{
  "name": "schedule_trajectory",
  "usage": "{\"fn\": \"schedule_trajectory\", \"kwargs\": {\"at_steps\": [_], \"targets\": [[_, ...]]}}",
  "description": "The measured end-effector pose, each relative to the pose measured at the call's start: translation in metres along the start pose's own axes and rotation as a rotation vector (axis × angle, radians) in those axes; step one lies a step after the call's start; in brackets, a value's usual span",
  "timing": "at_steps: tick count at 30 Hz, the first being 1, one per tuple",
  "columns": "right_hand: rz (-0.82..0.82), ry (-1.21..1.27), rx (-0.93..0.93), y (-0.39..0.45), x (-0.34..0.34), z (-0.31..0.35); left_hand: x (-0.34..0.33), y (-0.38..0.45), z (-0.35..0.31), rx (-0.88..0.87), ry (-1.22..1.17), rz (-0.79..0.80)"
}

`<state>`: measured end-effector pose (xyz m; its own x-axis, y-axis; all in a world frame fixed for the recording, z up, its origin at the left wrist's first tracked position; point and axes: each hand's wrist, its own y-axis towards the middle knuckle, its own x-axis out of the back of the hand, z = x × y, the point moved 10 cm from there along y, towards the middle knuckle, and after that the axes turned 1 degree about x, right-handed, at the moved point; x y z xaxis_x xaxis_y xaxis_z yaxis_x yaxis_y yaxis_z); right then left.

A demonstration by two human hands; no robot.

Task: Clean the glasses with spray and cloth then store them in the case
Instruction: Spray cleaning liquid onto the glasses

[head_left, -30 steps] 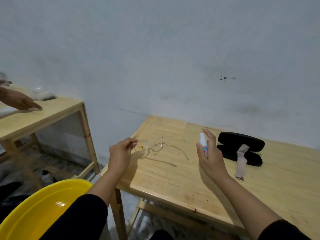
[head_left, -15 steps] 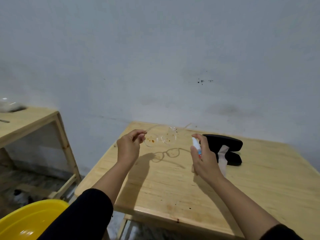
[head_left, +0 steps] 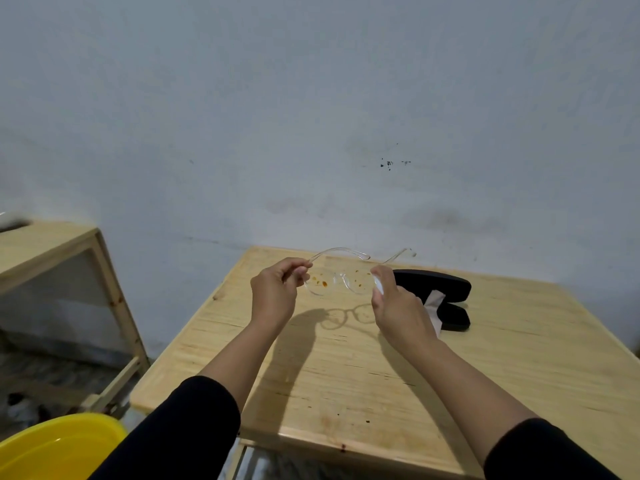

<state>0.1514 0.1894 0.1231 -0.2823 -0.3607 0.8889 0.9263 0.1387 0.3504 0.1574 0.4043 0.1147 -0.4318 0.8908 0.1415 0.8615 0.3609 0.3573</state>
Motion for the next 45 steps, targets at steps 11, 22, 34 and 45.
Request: {"fn": "schedule_trajectory", "kwargs": {"at_steps": [11,22,34,45], "targets": [[-0.003,0.267,0.231,0.003,-0.013,0.042,-0.011,-0.001,-0.006,0.008,-0.062,0.009],[-0.173,0.924,-0.088,-0.001,-0.012,0.0,-0.007,0.0,-0.008,0.046,-0.166,-0.027],[0.162,1.822,-0.49,0.002,-0.046,-0.018,-0.018,0.004,-0.024,0.018,-0.298,-0.001],[0.342,1.709,-0.393,0.0,-0.064,0.01,-0.036,-0.003,-0.038,0.0,-0.326,0.048]]}}
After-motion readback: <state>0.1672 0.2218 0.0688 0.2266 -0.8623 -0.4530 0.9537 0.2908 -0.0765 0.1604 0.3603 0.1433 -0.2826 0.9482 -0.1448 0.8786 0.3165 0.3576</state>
